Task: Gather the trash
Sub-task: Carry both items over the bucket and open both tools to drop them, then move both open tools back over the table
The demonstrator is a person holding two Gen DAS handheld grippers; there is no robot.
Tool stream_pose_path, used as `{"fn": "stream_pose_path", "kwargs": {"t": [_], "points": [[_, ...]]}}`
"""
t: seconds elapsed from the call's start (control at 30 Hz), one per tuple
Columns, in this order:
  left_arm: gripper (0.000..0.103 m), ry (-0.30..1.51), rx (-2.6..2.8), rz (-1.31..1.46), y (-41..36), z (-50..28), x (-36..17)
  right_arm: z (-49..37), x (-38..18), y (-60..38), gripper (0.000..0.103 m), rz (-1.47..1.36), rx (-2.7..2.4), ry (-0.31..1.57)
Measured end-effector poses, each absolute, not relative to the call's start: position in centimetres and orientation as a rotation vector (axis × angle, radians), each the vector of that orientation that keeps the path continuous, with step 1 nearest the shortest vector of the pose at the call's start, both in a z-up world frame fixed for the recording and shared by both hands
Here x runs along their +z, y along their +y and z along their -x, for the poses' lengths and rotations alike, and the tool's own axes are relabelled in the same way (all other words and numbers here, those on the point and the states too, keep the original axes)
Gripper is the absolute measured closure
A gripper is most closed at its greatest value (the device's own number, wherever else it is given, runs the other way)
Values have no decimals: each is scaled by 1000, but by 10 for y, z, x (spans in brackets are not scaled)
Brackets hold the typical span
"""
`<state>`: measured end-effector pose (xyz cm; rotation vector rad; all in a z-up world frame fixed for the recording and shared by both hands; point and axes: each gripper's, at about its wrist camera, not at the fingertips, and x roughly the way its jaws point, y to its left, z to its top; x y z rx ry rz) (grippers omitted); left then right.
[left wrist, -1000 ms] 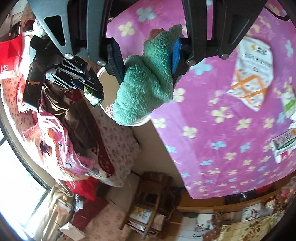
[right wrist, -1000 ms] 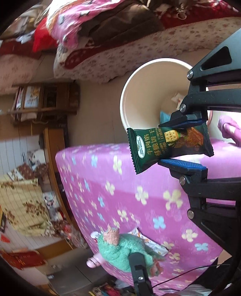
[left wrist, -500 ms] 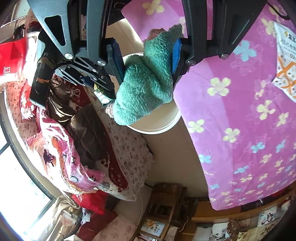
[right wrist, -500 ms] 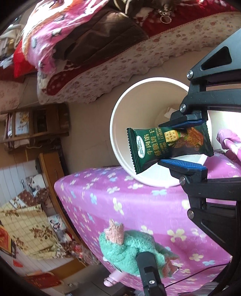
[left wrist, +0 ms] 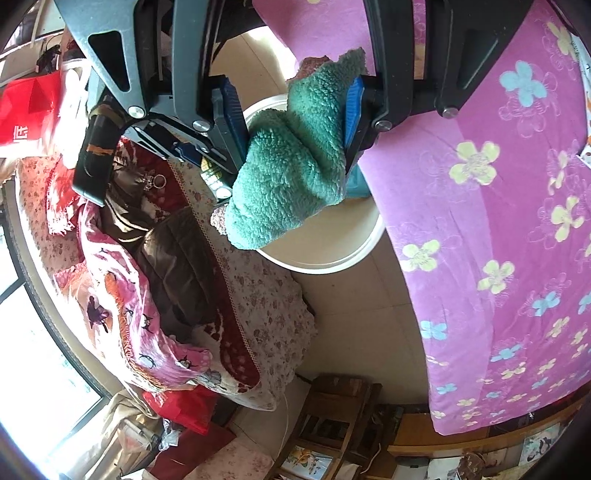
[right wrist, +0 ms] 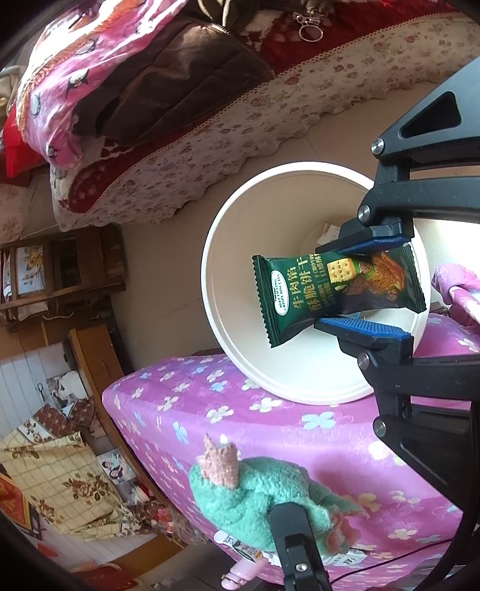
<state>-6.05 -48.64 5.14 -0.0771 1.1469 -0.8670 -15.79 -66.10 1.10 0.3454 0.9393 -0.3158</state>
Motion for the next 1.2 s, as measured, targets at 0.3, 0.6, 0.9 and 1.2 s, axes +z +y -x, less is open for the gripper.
{"fn": "stream_pose_path", "kwargs": {"t": [0.3, 0.6, 0.9, 1.2], "points": [[47, 1168, -847, 74, -483, 58, 45, 161, 4, -670, 31, -448, -289, 922], [47, 1146, -833, 66, -472, 59, 50, 163, 11, -664, 31, -437, -295, 915], [47, 1080, -763, 7, -450, 65, 62, 165, 24, -649, 31, -401, -289, 897], [47, 1015, -655, 0, -400, 63, 75, 154, 40, -608, 31, -348, -232, 884]]}}
